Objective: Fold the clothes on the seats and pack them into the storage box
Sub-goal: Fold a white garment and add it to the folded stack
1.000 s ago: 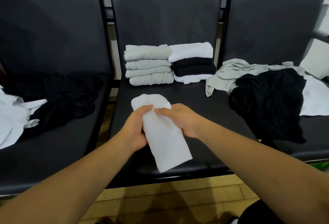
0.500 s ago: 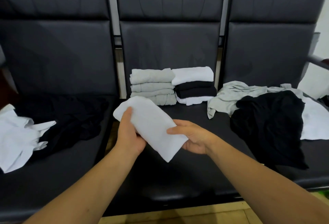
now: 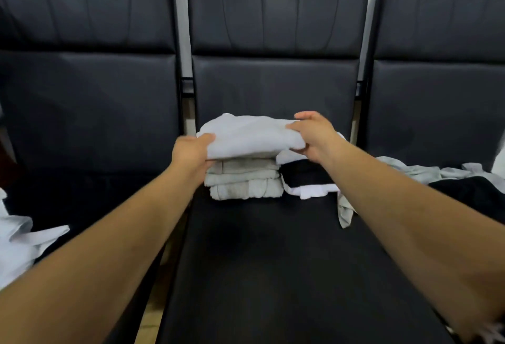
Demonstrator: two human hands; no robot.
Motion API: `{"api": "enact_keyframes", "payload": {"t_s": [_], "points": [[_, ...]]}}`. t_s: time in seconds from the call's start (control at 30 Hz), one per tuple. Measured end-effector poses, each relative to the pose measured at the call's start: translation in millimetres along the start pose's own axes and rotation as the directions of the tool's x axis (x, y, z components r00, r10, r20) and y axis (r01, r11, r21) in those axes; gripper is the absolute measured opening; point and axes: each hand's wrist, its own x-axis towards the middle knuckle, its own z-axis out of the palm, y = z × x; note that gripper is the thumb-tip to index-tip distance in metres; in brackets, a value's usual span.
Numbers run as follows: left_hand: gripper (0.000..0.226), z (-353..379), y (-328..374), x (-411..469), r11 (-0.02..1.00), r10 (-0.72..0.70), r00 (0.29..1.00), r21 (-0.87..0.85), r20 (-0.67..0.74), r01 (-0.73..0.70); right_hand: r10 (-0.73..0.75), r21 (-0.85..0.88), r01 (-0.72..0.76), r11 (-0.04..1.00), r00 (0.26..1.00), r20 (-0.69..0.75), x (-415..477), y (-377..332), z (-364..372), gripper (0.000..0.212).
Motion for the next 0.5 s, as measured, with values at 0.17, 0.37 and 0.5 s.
{"api": "enact_keyframes", "payload": {"t_s": [0.17, 0.37, 0.5], "points": [[0.03, 20, 2, 63, 0.962, 0.132, 0.991, 0.238, 0.01, -0.13, -0.198, -0.328, 0.131, 0.936, 0.963, -0.181, 79, 6, 32, 0.03], [0.03, 11, -26, 115, 0.613, 0.12, 0.987, 0.774, 0.103, -0.155, -0.265, -0.766, 0.194, 0.612, 0.964, 0.033, 112, 61, 48, 0.037], [0.027, -4, -18, 112, 0.626, 0.121, 0.98, 0.754, 0.161, -0.201, -0.481, -0.87, 0.293, 0.397, 0.873, 0.075, 99, 54, 46, 0.021]]}}
